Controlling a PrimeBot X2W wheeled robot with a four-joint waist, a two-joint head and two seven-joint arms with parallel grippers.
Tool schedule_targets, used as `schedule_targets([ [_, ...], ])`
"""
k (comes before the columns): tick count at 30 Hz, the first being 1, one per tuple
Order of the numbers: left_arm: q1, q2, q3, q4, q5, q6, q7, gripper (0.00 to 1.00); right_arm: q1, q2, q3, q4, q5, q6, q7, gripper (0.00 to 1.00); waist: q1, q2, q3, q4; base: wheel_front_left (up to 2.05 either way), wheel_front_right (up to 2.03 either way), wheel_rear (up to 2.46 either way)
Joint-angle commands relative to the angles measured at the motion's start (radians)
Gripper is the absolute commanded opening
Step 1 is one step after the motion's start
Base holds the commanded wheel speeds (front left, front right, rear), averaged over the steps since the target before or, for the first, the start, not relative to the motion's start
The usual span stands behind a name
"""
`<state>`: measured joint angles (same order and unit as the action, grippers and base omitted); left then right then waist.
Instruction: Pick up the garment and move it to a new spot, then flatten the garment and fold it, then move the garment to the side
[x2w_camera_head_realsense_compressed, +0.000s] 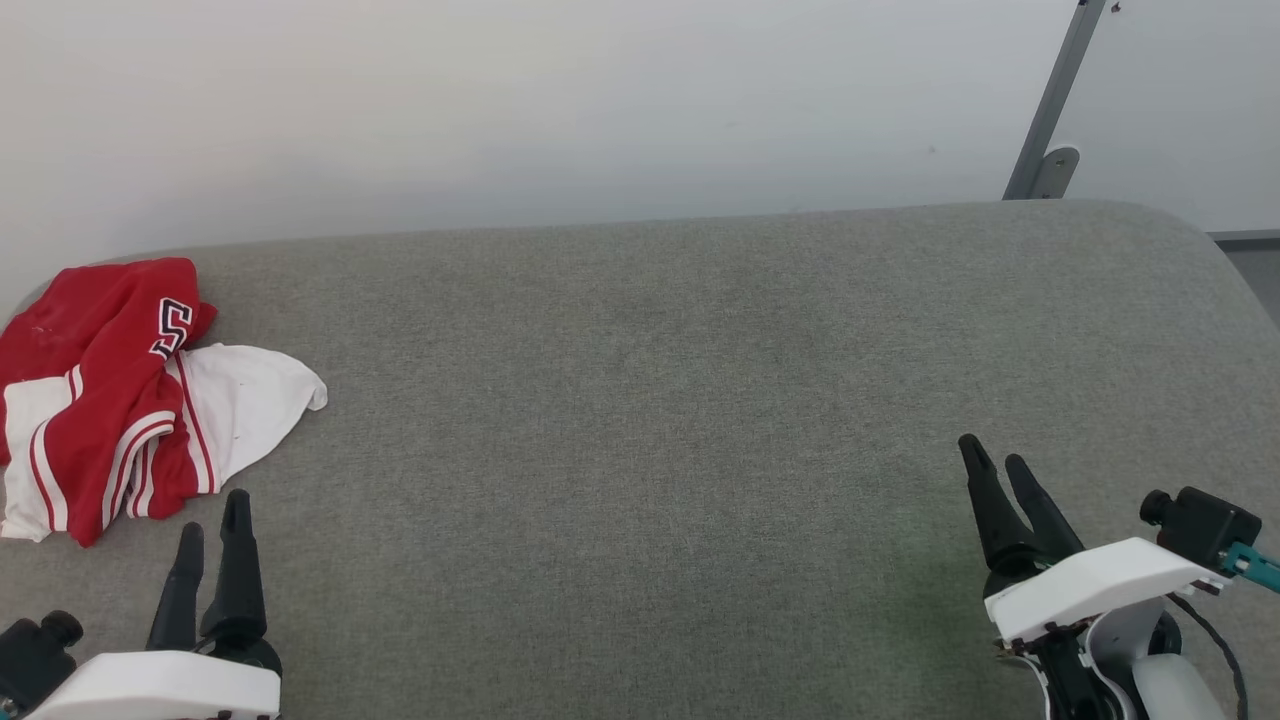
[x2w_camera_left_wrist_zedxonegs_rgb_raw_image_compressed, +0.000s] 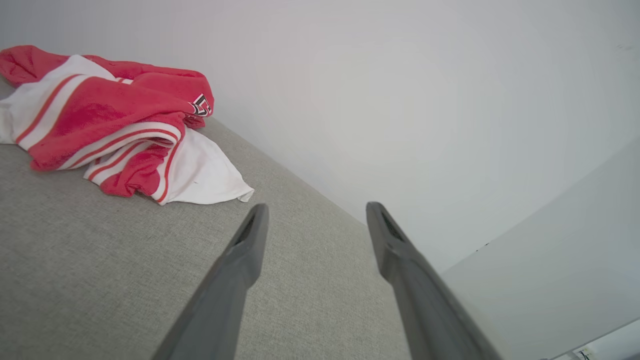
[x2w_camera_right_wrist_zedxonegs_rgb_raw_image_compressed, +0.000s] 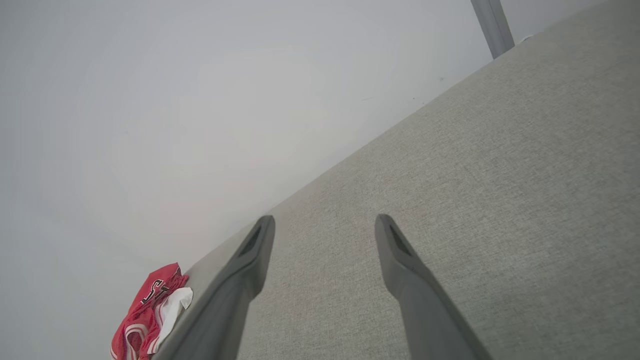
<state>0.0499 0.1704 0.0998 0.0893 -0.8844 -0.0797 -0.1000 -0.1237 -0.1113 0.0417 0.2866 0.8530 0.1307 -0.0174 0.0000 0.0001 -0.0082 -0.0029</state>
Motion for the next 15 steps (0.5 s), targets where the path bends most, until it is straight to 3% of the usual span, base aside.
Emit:
schedule_targets([
  [1,0.002,0.010,0.004,-0.018,0.032,-0.009,-0.011,1.00,-0.025,-0.007,0.006,-0.017,-0.027,0.000,-0.008,1.00,0.0000,-0.0001,0.000,0.000,0.00,0.00,0.00],
  [15,0.027,0.018,0.015,-0.042,0.180,-0.031,-0.051,1.00,-0.026,-0.018,0.025,-0.025,-0.153,0.000,-0.032,1.00,0.0000,-0.0001,-0.003,-0.002,0.00,0.00,0.00],
])
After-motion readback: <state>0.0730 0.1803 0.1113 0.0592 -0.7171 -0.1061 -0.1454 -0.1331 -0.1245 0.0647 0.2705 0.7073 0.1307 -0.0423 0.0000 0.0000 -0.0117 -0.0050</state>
